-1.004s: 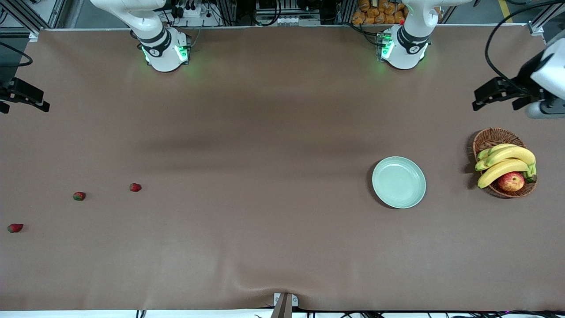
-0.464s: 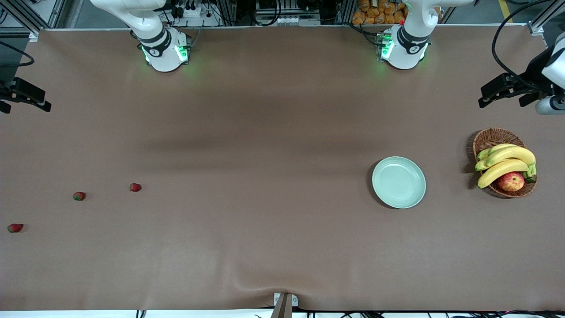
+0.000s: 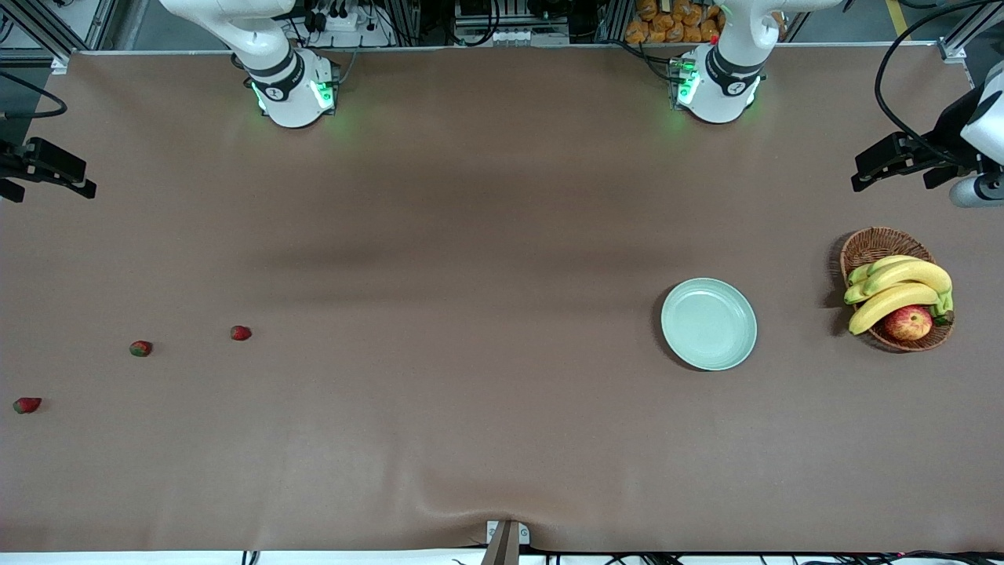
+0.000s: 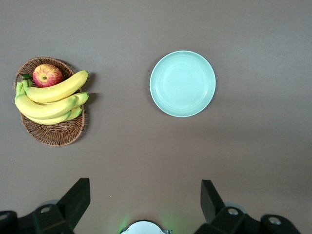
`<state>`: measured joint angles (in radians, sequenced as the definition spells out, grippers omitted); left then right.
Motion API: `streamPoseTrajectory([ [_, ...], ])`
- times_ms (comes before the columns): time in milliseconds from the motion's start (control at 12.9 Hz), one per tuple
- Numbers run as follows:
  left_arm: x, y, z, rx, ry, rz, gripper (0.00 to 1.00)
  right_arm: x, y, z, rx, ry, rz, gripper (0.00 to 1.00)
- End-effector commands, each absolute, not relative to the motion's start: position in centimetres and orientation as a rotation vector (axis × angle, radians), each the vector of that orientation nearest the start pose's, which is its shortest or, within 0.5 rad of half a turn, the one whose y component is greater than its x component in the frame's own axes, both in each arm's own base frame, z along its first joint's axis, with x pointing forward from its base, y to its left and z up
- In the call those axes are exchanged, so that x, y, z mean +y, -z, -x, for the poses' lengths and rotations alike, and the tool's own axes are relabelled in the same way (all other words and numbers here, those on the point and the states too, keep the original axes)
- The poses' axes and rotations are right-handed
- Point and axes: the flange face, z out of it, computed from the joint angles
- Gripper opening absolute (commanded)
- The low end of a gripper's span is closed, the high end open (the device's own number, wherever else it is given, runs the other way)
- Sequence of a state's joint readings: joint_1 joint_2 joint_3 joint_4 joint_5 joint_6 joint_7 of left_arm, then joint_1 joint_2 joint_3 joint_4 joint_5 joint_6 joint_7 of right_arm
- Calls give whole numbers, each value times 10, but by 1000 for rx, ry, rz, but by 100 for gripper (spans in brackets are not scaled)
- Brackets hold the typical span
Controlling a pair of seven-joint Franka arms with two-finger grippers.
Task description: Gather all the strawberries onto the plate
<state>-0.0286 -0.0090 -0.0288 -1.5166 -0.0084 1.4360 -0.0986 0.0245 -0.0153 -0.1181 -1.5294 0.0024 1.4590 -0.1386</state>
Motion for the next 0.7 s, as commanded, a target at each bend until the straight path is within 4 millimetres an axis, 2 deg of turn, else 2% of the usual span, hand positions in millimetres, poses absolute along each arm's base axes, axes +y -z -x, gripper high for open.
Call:
streamPoseTrajectory([
  [0, -26, -649, -538, -36, -120, 3119, 100, -50, -649, -533, -56, -91, 3145, 100],
  [309, -25, -645, -541, -39, -123, 3119, 100, -52, -641, -538, -51, -98, 3146, 100],
  [464, -26, -642, -543, -36, -130, 3120, 100, -57, -625, -549, -37, -133, 3149, 100],
  [618, -27, -641, -544, -36, -133, 3120, 100, -52, -602, -561, -52, -193, 3148, 100],
])
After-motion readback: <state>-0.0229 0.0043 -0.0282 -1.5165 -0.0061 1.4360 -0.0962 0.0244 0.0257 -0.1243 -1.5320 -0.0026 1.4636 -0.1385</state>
